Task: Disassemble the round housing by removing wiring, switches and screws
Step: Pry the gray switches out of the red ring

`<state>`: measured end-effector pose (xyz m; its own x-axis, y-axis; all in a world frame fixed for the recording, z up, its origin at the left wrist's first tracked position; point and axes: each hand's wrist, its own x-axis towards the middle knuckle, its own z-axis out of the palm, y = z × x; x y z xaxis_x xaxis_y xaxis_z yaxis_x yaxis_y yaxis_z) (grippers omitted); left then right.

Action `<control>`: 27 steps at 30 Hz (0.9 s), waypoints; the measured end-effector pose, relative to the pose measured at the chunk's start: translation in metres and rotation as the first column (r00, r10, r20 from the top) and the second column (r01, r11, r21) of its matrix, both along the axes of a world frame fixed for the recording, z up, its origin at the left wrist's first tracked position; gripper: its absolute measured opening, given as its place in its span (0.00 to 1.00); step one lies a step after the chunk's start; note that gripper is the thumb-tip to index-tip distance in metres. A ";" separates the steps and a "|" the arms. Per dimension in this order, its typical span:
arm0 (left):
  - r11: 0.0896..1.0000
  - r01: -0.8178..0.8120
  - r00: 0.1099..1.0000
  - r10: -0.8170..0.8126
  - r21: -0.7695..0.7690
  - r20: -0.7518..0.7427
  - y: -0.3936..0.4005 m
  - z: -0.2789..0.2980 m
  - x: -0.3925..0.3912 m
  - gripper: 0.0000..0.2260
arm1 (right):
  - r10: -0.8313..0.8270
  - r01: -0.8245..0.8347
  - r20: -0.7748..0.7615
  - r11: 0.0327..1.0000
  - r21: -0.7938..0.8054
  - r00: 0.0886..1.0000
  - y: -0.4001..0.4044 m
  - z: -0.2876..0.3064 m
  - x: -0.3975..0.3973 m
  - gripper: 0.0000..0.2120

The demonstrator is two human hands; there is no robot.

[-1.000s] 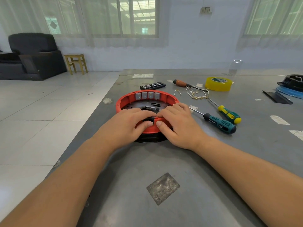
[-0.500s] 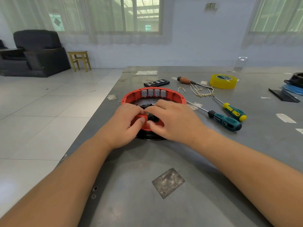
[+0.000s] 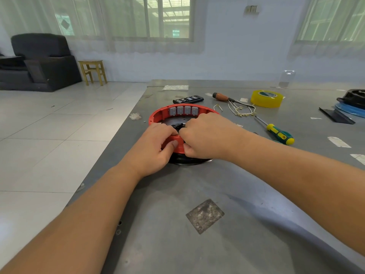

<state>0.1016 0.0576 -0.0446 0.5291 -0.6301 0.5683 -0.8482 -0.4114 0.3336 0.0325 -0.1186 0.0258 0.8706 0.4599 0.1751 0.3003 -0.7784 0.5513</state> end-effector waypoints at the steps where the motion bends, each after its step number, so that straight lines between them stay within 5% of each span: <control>1: 1.000 0.002 1.000 -0.002 -0.003 0.007 0.000 0.000 0.000 0.10 | 0.002 -0.002 0.008 1.000 -0.016 1.000 0.000 -0.001 0.000 0.10; 6: 1.000 0.004 1.000 -0.004 -0.006 0.015 -0.001 0.001 -0.001 0.09 | 0.019 -0.019 0.005 0.999 -0.035 1.000 0.003 -0.003 0.001 0.10; 13: 0.999 0.040 0.999 -0.039 -0.018 0.023 -0.002 0.002 -0.002 0.02 | -0.014 0.022 0.128 0.998 -0.064 0.992 0.012 0.000 -0.010 0.25; 22: 0.999 0.043 0.999 -0.042 -0.021 0.024 -0.002 0.001 -0.003 0.02 | 0.032 -0.030 0.155 0.999 -0.020 0.987 0.008 -0.003 -0.005 0.22; 25: 1.000 0.002 1.000 -0.002 0.009 0.019 -0.002 0.001 -0.002 0.05 | 0.045 -0.058 0.166 0.995 0.076 0.985 -0.003 -0.005 -0.001 0.14; 27: 0.999 -0.030 1.000 0.030 0.033 0.008 -0.002 0.001 -0.002 0.10 | 0.002 -0.033 0.112 0.960 0.278 0.994 -0.020 -0.002 0.000 0.17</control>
